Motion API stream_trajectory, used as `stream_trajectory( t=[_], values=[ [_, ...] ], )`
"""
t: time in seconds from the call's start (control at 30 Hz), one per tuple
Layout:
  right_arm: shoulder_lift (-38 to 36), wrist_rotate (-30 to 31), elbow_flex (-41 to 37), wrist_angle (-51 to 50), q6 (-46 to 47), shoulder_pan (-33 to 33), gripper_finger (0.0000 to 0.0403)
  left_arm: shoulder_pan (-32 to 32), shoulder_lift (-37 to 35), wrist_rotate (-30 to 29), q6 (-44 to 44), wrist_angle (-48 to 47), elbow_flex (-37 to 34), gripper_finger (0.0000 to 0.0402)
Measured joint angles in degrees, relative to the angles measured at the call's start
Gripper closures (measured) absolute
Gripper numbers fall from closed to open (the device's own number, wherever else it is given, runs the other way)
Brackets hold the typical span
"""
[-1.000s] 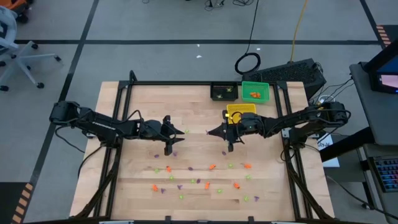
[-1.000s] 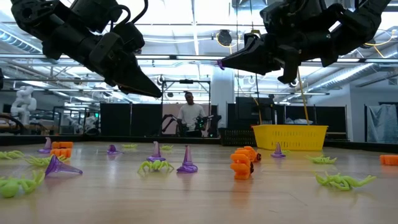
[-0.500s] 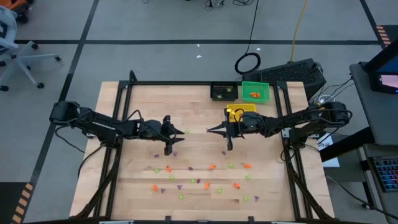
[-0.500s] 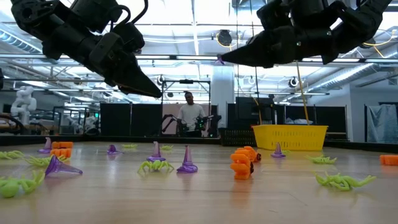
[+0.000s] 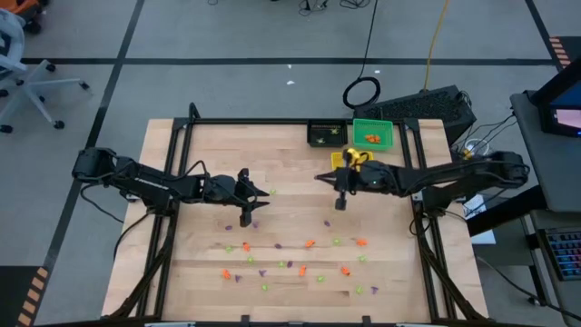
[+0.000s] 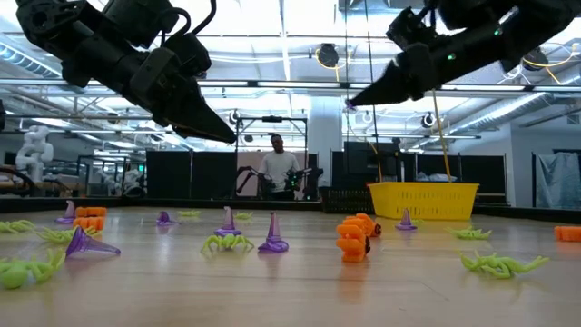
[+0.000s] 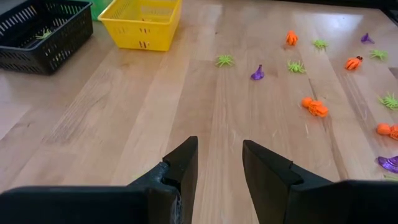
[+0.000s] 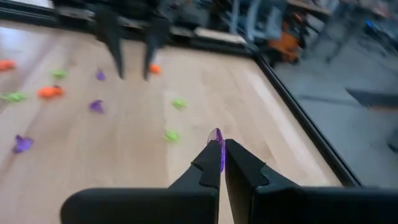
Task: Sort Halloween decoration
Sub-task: Put the violet witch hat toy into the yellow basket
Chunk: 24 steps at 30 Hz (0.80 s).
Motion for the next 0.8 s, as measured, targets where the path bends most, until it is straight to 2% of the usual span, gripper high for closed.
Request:
stream_trajectory(
  t=[0.2,0.33,0.57,0.8],
  values=[
    [-9.00,8.16,0.00,-18.35,8.38,-0.04,0.0403,0.00,0.00,0.00,0.12,0.11,0.00,0.0274],
    [-11.63,11.18,0.00,-28.06,15.75,-0.41,0.0403,0.00,-0.01,0.01,0.14,0.18,0.00,0.0274],
    [-9.77,11.00,0.00,-37.04,28.23,-3.25,0.0403,0.00,0.00,0.00,0.21,0.55,0.00,0.0274],
    [-4.15,7.97,0.00,-37.56,29.20,-7.22,0.0403,0.02,-0.01,0.00,0.27,2.40,0.00,0.0274]
  ],
)
